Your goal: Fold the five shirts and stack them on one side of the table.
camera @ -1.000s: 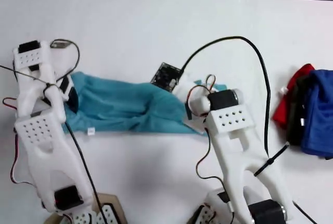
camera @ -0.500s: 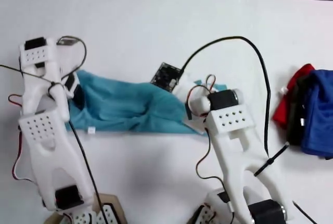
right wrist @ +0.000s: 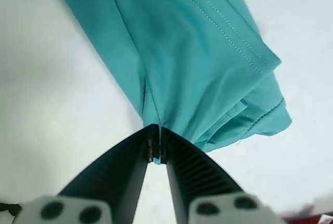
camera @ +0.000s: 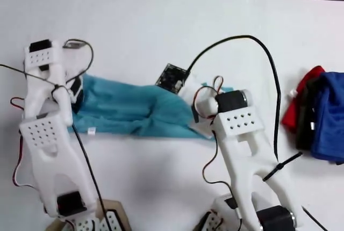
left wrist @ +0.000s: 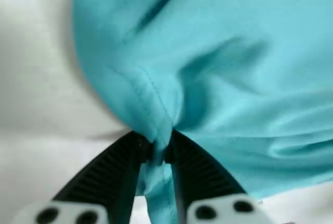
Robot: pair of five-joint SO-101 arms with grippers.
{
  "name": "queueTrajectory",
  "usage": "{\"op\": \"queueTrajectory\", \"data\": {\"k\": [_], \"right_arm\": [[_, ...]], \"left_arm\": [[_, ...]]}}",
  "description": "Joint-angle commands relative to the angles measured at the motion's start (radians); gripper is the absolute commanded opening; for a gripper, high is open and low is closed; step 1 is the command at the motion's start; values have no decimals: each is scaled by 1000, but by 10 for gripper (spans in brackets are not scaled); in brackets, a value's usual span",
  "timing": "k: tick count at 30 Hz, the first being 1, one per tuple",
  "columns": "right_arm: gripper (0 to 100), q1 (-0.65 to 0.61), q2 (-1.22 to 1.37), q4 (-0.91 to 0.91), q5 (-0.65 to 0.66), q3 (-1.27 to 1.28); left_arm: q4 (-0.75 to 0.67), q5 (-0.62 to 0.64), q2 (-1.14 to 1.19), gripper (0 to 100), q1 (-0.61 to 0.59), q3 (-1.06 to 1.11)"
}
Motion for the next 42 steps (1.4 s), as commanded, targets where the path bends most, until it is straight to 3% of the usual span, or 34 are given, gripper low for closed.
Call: {"op": "queueTrajectory", "data": {"k": [1, 7, 12, 20, 29, 35, 42], "right_arm": [[20, -4, -41, 5, -8, -46], [20, 1, -41, 7, -8, -41], [20, 90, -41, -13, -8, -41], [20, 371, -73, -22, 5, -43], [20, 593, -338, 28, 104, 32], [20, 742, -553, 162, 222, 83], [20, 797, -754, 217, 275, 232]], "left_arm": [[35, -43, -12, 23, -123, -130], [43, -63, -135, 22, -209, -231], [43, -63, -325, 22, -126, -143], [41, 44, -582, 23, 230, 125], [29, 118, -574, 23, 763, 25], [-57, 160, -407, 23, 907, -8], [-11, 160, -215, 23, 1014, -305]]}}
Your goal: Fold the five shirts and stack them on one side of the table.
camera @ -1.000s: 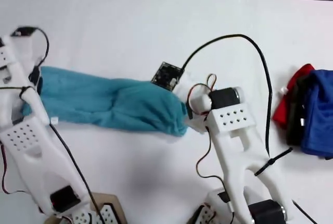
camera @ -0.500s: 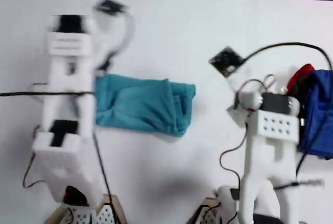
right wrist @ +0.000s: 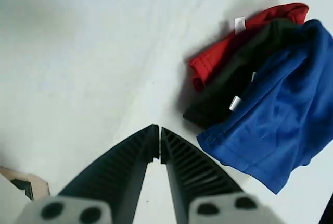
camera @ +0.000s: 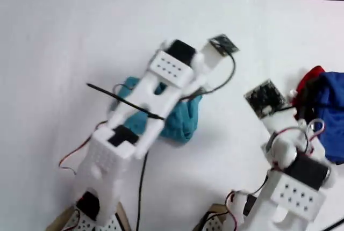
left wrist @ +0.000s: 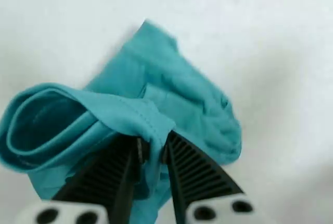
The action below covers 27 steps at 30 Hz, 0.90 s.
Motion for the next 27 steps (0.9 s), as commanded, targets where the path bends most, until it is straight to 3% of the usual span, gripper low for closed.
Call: {"op": "queueTrajectory", "data": {"k": [1, 6, 13, 16, 20, 27], "right_arm": [[20, 16, -93, 13, 9, 54], [20, 16, -173, 24, 11, 117], [20, 13, -188, 62, 11, 123], [20, 12, -188, 62, 11, 123], [20, 12, -188, 62, 11, 127], [20, 10, -188, 53, 11, 190]], "left_arm": [[46, 11, 57, 23, 63, -189], [57, 75, 181, 23, 92, -282], [74, 61, 265, 24, 86, -334], [81, 17, 265, 72, 92, -340], [81, -26, 238, 186, 92, -315], [83, -37, 14, 178, 61, -294]]}}
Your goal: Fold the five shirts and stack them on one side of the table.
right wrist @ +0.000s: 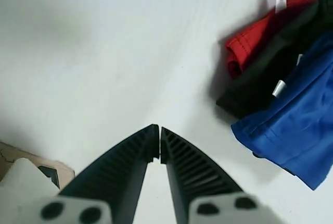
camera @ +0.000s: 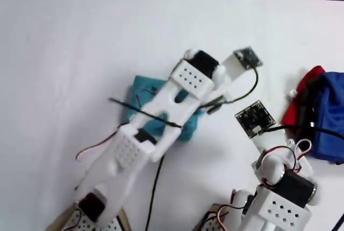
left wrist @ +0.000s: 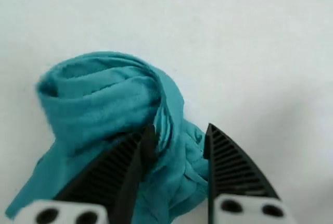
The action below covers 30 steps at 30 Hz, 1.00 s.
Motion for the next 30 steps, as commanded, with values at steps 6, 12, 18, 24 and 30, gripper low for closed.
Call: {"op": "queueTrajectory", "data": {"k": [6, 12, 18, 24, 30], "right_arm": [[20, -96, -2, -79, -6, 2], [20, -318, 236, -191, -245, -31], [20, -567, 667, -282, -445, -374], [20, -762, 1027, -214, -514, -761], [20, -783, 1308, -335, -514, -875]], "left_arm": [[15, -12, -387, 177, -219, 245], [-25, -103, -427, 177, -491, 506], [-97, -132, -428, 72, -552, 733], [-189, -126, -428, 24, -555, 874], [-272, -100, -428, 23, -585, 957]]}}
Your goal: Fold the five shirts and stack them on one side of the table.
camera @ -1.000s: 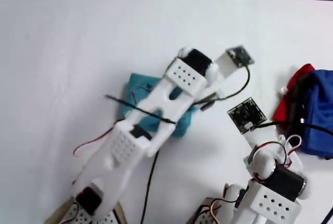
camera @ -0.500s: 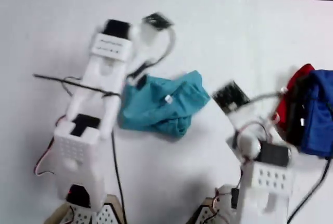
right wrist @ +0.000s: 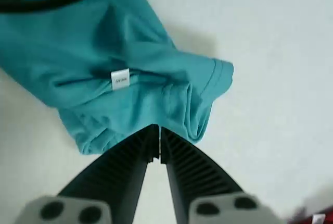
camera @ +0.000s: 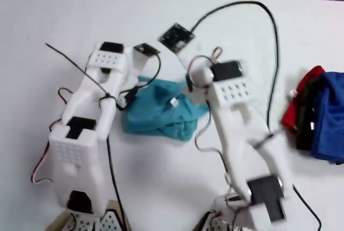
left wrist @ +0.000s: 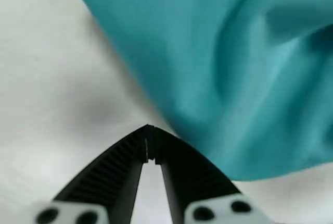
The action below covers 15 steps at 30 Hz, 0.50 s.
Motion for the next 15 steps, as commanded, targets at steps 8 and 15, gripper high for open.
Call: {"op": "queueTrajectory", "data": {"k": [8, 15], "right_arm": [[20, -7, 300, -125, -8, -64], [20, -12, 295, 124, -8, -58]], "left_arm": [[-28, 15, -84, 23, -46, 7], [-49, 15, -84, 23, -46, 7]]}}
